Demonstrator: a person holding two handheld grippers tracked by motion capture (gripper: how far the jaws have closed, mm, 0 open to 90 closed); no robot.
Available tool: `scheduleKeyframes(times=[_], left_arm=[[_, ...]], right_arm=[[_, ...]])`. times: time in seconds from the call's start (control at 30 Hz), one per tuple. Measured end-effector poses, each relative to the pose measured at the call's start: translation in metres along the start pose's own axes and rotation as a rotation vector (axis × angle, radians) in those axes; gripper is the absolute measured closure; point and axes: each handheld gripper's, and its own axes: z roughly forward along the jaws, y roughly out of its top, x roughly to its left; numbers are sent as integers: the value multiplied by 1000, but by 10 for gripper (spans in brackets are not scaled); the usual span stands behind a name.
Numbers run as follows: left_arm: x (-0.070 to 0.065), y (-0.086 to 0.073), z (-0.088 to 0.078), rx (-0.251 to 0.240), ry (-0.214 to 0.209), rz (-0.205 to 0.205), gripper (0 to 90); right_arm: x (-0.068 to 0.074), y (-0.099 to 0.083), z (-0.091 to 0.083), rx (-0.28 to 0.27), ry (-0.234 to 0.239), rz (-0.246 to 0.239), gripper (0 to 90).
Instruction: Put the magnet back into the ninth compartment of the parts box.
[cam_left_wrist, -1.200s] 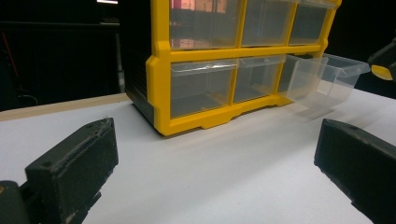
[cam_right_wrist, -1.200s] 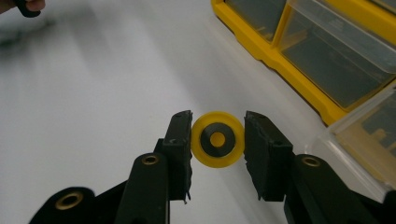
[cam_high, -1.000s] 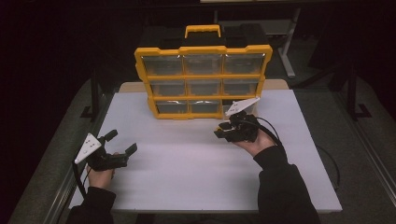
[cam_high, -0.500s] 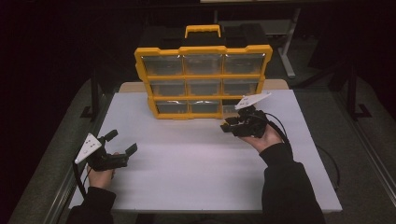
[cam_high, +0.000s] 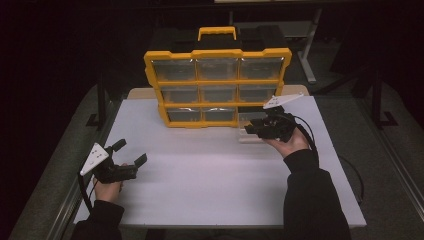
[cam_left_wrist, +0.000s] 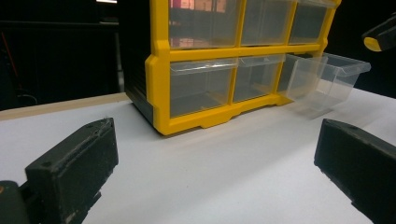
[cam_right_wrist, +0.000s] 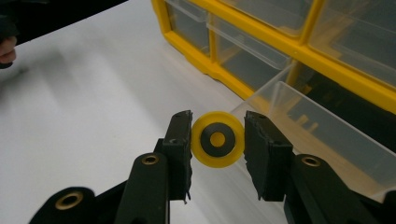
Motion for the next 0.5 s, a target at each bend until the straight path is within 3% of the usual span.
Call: scheduleKeyframes(times=[0.27, 0.5], left_arm=[[0, 0, 0, 0, 0, 0, 0], [0, 0, 0, 1, -1, 0, 0]], right_arm=[[-9, 1, 2, -9, -35, 23, 616], [-18, 0, 1, -34, -63, 73, 616]])
